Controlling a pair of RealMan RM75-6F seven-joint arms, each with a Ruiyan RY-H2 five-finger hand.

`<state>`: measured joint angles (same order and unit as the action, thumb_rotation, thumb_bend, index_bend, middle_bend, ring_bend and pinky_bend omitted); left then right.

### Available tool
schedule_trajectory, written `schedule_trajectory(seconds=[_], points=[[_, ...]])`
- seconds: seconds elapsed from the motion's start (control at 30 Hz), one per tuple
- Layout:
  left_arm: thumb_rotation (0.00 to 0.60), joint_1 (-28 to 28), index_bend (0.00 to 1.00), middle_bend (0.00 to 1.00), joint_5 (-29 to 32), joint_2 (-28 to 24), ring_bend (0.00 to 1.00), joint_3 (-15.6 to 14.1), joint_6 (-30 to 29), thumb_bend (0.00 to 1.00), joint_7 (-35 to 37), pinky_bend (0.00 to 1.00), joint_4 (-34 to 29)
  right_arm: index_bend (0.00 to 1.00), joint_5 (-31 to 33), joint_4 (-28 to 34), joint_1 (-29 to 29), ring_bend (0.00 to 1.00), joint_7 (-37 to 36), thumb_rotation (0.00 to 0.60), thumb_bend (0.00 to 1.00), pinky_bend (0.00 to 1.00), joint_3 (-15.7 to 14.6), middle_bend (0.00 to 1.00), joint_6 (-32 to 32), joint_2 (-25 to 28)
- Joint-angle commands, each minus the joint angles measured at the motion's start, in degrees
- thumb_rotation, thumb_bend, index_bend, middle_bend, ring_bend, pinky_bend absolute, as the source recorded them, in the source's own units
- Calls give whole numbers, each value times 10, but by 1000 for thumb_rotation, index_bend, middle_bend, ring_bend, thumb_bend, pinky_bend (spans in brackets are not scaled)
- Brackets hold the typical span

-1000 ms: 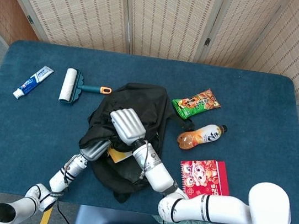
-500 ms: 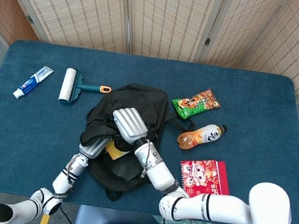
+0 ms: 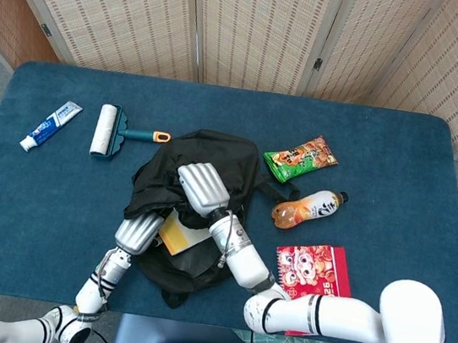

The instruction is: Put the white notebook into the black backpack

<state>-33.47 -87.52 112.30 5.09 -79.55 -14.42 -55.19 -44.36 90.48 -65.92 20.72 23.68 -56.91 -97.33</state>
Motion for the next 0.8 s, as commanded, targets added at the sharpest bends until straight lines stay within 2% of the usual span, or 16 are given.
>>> schedule_trajectory(seconds=[0.03,0.17,0.27,0.3,0.4,0.43,0.6,0.8], points=[[600,15,1,140,-8,-9,89,-4,-23,0,6,237,-23,799,2,-3,-1,425,0,600,768,306,0,492,1,-1],[600,30,0,140,-25,-18,89,-15,-51,0,7,236,-31,799,9,-13,-2,424,0,600,768,305,3,492,0,-6],[600,39,0,127,-24,-21,80,-19,-51,0,2,231,-37,799,12,-17,-2,424,-2,600,768,306,3,493,2,-8],[600,41,0,99,-21,-21,57,-19,-47,0,0,211,-40,799,11,-17,-2,424,-3,600,768,306,2,493,2,-9],[600,42,0,4,-19,-12,0,-11,-48,0,-19,42,-35,799,7,-15,-2,425,-3,600,767,306,1,492,2,-10],[600,41,0,0,-21,-4,0,-6,-55,0,-22,11,-28,799,6,-14,-2,424,-4,600,767,305,1,492,2,-10],[600,24,0,0,-17,18,0,16,-44,0,-46,0,-18,799,1,-12,-2,424,-7,600,768,306,2,492,2,-11],[600,0,0,0,4,20,0,33,8,0,-151,0,-25,799,-6,-11,1,424,-8,600,768,306,-1,492,2,-9]])
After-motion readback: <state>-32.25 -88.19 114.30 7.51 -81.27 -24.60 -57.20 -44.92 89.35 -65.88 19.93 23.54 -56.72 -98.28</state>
